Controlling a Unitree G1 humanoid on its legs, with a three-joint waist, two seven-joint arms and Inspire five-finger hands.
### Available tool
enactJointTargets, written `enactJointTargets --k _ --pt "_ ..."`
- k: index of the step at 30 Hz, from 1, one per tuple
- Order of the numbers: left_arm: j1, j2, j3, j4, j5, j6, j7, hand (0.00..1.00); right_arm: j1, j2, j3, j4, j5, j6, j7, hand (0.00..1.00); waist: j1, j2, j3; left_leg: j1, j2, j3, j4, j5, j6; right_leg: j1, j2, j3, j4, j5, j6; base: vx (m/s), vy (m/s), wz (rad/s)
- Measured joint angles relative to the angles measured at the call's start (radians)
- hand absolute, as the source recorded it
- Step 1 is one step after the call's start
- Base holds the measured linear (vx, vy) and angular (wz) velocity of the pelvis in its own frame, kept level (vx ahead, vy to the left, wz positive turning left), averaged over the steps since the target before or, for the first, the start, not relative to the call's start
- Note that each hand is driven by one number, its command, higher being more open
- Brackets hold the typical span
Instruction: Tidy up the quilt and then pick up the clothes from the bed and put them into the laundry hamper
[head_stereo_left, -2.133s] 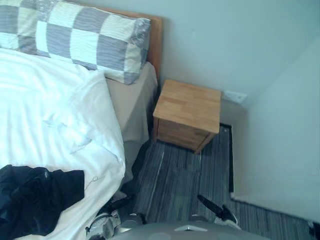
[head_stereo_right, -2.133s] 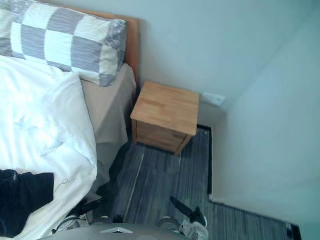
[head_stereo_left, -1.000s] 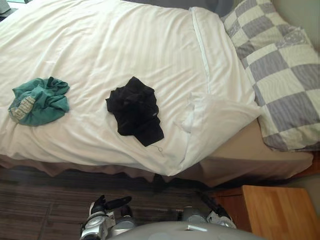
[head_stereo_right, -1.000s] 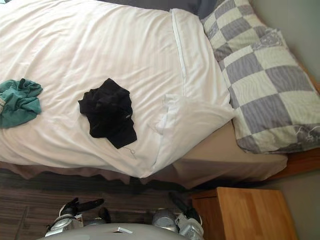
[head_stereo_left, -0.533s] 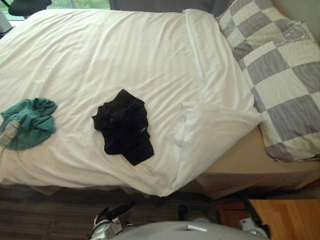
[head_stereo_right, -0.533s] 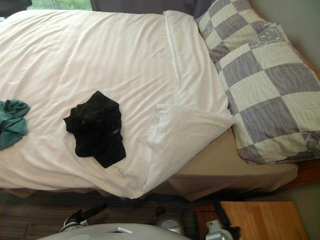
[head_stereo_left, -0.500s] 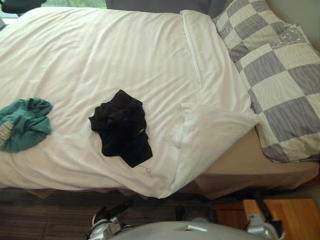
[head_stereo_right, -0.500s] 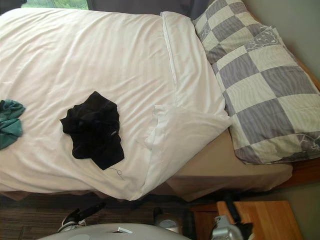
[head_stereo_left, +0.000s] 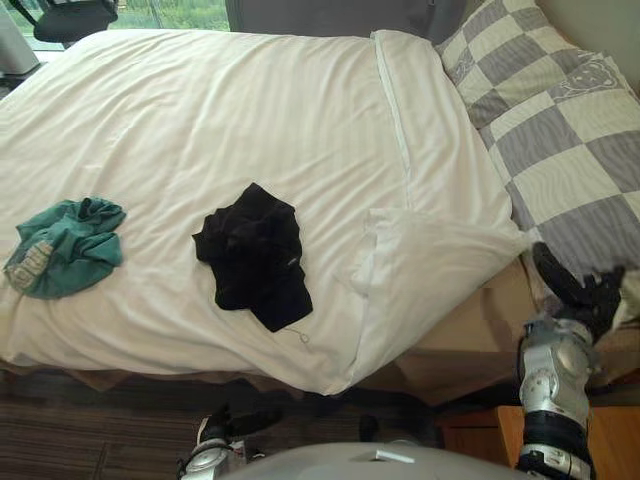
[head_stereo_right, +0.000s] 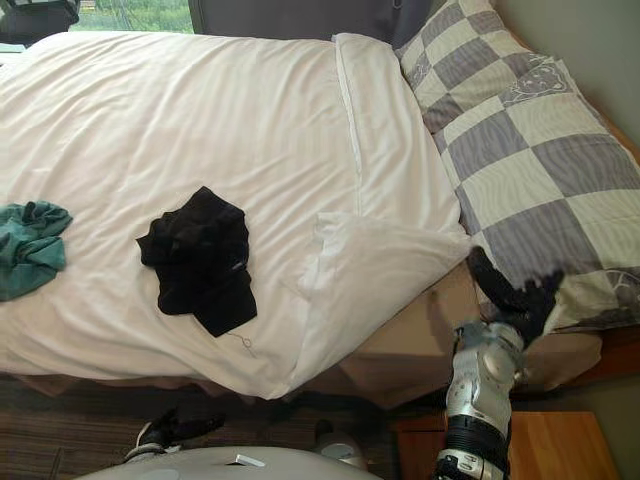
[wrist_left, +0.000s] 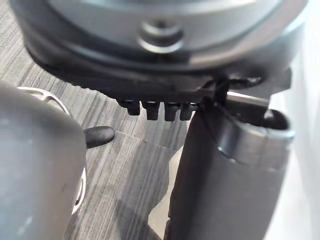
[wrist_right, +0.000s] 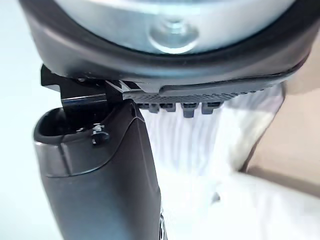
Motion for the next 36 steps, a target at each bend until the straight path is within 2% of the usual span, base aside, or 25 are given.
enactJointTargets --k 5,10,15,22,23,25,27,29,33,36 --pt "0.0 0.015 -0.017 -0.013 0.0 -0.001 -0.007 1.0 -0.032 -0.092 0.141 -0.011 -0.075 0.0 0.064 1.0 0.004 -0.016 0.008 -0.026 -0.019 -0.034 0.0 0.009 0.013 -0.002 -0.016 -0.025 -0.015 0.011 0.009 -0.03 0.007 0.17" --pt "0.0 0.023 -0.021 -0.022 0.0 -0.006 -0.008 1.0 -0.095 -0.108 0.222 0.0 -0.13 0.0 0.094 1.0 0.011 -0.023 0.016 -0.056 -0.04 -0.068 0.0 0.017 0.024 -0.004 -0.036 -0.049 -0.031 0.022 0.016 0.0 0.02 0.2" --pt "-0.003 0.03 -0.04 -0.047 -0.002 -0.031 -0.006 1.0 -0.176 -0.121 0.295 0.093 -0.138 0.002 0.112 1.0 0.015 -0.026 0.054 -0.094 -0.06 -0.116 0.0 0.029 0.041 -0.008 -0.056 -0.088 -0.041 0.028 0.025 -0.01 0.02 0.27" --pt "-0.028 0.037 -0.05 -0.074 -0.005 -0.049 -0.004 1.0 -0.288 -0.19 0.428 0.26 -0.249 0.011 0.137 1.0 0.032 -0.024 0.135 -0.152 -0.078 -0.149 0.0 0.051 0.058 -0.047 -0.075 -0.117 -0.04 0.046 0.031 -0.04 0.021 0.16" --pt "-0.032 0.039 -0.059 -0.079 -0.005 -0.055 -0.003 1.0 -0.327 -0.216 0.476 0.313 -0.32 0.009 0.133 0.0 0.032 -0.024 0.145 -0.172 -0.081 -0.151 0.0 0.057 0.063 -0.065 -0.078 -0.117 -0.04 0.053 0.032 -0.07 0.029 0.05" --pt "-0.051 0.042 -0.073 -0.079 -0.005 -0.066 -0.003 1.0 -0.398 -0.265 0.542 0.412 -0.451 0.007 0.133 0.0 0.036 -0.018 0.178 -0.18 -0.088 -0.155 0.0 0.064 0.069 -0.071 -0.084 -0.119 -0.04 0.06 0.034 -0.07 0.038 0.06" --pt "-0.065 0.056 -0.106 -0.076 -0.004 -0.067 -0.002 1.0 -0.473 -0.284 0.577 0.509 -0.648 0.008 0.133 0.0 0.041 -0.015 0.196 -0.18 -0.093 -0.159 0.0 0.067 0.073 -0.069 -0.088 -0.122 -0.04 0.063 0.034 -0.07 0.041 0.04" --pt "-0.073 0.067 -0.126 -0.075 -0.004 -0.066 -0.002 1.0 -0.501 -0.294 0.58 0.538 -0.733 0.013 0.14 0.0 0.041 -0.015 0.198 -0.18 -0.094 -0.165 0.0 0.069 0.074 -0.066 -0.088 -0.127 -0.041 0.063 0.034 -0.04 0.017 0.06" --pt "-0.077 0.069 -0.126 -0.074 -0.005 -0.066 -0.005 1.0 -0.504 -0.302 0.562 0.53 -0.811 0.029 0.142 0.0 0.043 -0.018 0.202 -0.18 -0.094 -0.173 -0.001 0.071 0.074 -0.058 -0.088 -0.136 -0.043 0.058 0.029 -0.03 0.005 0.08" --pt "-0.08 0.068 -0.124 -0.075 -0.005 -0.067 -0.008 1.0 -0.419 -0.276 0.454 0.433 -0.835 0.034 0.133 0.0 0.051 -0.017 0.204 -0.18 -0.093 -0.171 -0.001 0.069 0.071 -0.054 -0.088 -0.136 -0.046 0.053 0.025 0.0 0.005 0.04"
